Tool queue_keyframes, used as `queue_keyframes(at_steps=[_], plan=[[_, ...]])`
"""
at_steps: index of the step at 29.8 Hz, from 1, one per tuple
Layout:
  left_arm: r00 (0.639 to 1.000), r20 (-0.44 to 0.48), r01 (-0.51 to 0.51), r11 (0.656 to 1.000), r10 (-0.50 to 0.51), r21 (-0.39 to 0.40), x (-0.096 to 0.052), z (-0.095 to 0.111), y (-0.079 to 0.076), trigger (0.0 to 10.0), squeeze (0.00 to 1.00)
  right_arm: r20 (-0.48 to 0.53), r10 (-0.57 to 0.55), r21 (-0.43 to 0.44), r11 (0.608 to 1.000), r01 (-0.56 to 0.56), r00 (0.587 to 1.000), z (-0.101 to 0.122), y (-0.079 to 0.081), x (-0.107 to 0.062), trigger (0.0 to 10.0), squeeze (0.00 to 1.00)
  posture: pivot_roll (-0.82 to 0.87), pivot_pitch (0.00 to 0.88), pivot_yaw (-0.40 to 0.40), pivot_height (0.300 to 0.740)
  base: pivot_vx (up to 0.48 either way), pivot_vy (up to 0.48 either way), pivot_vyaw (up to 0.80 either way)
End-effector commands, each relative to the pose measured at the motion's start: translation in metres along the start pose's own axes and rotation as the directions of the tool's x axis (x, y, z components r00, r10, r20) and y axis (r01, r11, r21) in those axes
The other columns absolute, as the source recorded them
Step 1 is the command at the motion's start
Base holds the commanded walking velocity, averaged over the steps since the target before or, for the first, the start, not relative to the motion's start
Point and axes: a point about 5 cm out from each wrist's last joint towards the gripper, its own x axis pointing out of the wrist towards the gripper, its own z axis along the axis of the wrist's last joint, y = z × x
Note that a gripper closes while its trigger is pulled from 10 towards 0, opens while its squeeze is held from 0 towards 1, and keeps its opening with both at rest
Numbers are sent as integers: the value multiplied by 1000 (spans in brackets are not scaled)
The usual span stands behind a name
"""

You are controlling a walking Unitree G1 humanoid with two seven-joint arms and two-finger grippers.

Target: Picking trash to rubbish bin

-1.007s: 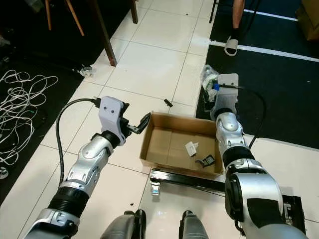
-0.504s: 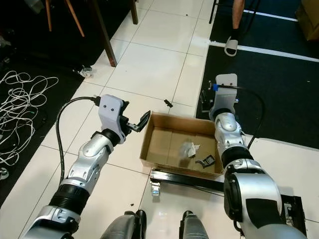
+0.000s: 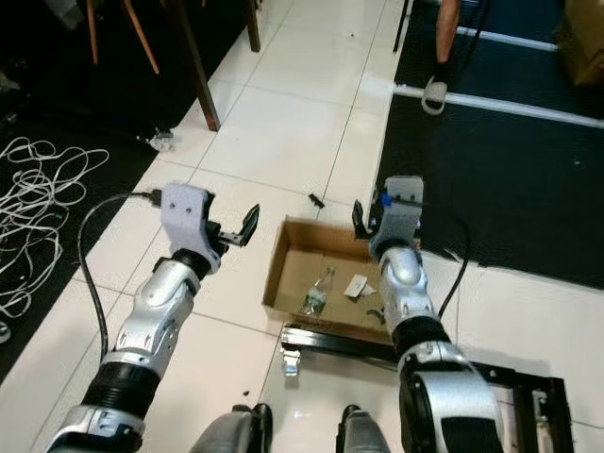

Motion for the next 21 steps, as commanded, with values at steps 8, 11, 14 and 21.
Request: queue_keyframes(at_steps=[8, 11, 14, 21], plan=[[998, -15, -54, 998, 54, -29, -11, -5, 0, 10000, 0, -78, -42, 3, 999, 42, 996, -29, -5, -28, 10000, 0, 30, 174, -17, 740, 0, 0, 0], [998, -18, -58, 998, 57, -31, -13, -6, 0, 10000, 0, -82, -34, -19, 999, 33, 996, -31, -5, -32, 10000, 0, 25, 175, -15, 740, 0, 0, 0], [998, -21, -65, 997, 64, -42, -15, -6, 0, 10000, 0, -91, 8, -50, 999, -13, 996, -31, -1, -35, 10000, 0, 22, 157, -7, 740, 0, 0, 0], [998, -24, -63, 997, 62, -52, -15, -6, -5, 10000, 0, -111, 31, -45, 998, -36, 993, -31, 5, -39, 10000, 0, 21, 157, -10, 740, 0, 0, 0]])
